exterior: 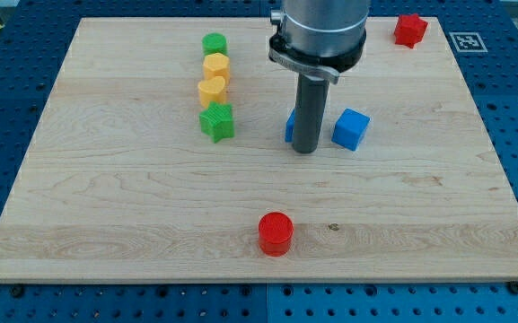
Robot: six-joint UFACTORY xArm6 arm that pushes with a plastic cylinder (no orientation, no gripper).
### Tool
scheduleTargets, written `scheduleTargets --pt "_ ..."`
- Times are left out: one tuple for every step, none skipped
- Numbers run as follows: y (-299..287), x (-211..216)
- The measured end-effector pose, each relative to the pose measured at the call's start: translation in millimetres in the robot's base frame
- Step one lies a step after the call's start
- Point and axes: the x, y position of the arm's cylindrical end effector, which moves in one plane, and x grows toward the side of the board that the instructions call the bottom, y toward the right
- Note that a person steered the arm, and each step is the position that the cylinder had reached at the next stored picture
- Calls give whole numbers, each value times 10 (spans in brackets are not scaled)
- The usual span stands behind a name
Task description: Move the red circle parallel below the blue cube
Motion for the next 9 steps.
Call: scheduleTargets --pt "4 -163" --pt "9 -116" --pt "-1 -72" --pt "62 -72" --pt "58 -72" --pt "11 -72" --pt "-4 -72" --pt "-80 -72" --pt "-87 57"
